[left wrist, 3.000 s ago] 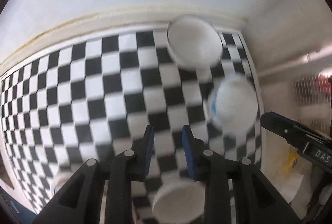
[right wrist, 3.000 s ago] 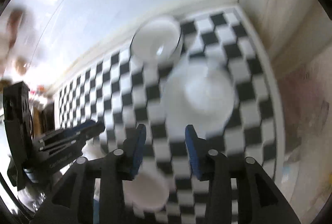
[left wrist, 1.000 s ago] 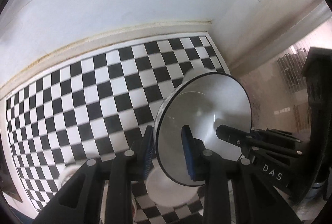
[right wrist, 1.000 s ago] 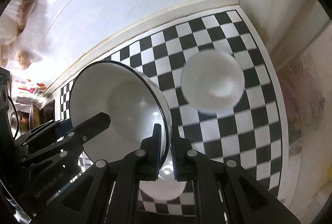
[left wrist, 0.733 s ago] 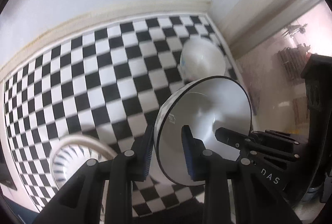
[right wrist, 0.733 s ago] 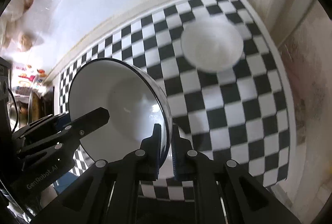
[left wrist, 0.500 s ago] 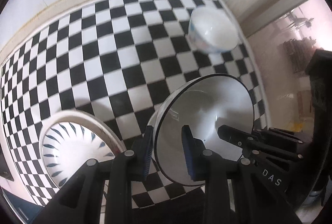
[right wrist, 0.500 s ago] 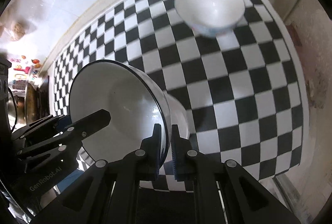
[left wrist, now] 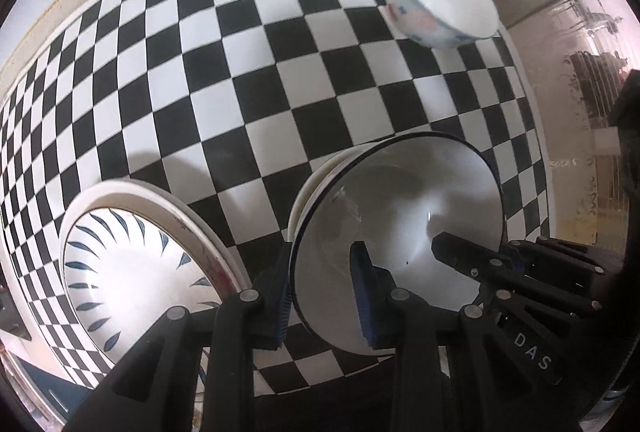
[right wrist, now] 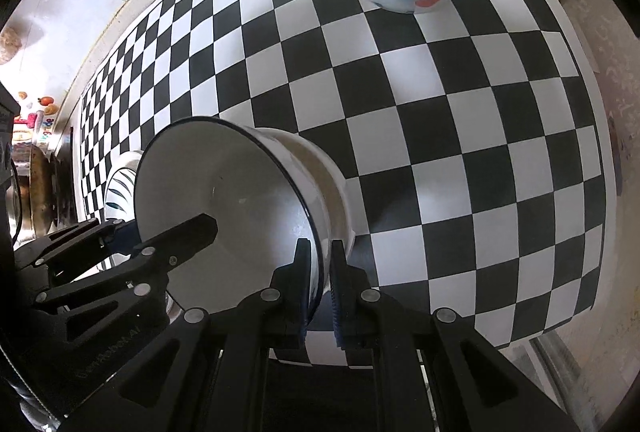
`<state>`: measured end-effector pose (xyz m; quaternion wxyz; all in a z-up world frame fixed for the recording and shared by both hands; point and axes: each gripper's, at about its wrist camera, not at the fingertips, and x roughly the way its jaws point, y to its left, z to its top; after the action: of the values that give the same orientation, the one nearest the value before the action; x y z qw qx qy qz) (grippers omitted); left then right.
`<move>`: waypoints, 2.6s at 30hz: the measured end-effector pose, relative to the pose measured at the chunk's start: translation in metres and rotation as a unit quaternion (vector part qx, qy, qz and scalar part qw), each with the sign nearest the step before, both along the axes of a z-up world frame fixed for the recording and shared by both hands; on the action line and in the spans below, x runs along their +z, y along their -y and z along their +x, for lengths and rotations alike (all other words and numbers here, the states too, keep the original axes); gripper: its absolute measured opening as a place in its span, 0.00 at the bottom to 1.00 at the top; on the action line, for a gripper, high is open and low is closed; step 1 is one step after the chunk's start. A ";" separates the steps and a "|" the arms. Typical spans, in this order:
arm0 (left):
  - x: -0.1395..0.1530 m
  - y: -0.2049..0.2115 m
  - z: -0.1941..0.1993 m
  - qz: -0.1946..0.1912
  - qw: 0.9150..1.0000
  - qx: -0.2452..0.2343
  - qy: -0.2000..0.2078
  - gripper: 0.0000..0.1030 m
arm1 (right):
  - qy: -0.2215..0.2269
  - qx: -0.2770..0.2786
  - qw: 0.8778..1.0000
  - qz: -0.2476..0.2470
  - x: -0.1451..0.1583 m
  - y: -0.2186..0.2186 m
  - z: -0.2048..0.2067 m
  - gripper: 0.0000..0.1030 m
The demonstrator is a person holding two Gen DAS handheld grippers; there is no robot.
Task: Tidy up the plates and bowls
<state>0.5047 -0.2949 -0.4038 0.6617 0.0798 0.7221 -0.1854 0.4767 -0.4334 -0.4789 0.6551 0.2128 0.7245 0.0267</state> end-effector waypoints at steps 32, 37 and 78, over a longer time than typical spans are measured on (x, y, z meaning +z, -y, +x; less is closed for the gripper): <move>0.005 0.000 -0.003 0.013 1.000 -0.007 -0.005 0.24 | -0.032 0.045 0.997 -0.054 0.008 -0.028 0.020 0.15; 0.013 -0.005 -0.002 0.006 1.000 0.001 -0.002 0.24 | -0.025 0.030 0.999 -0.038 0.013 -0.006 0.011 0.15; -0.029 0.134 0.187 -0.004 1.000 -0.016 -0.007 0.25 | -0.021 -0.114 0.993 -0.016 -0.046 0.165 0.171 0.65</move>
<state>0.6916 -0.4285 -0.4332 0.6541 0.0875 0.7243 -0.1996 0.6480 -0.5987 -0.5248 0.6417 0.2839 0.7096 -0.0638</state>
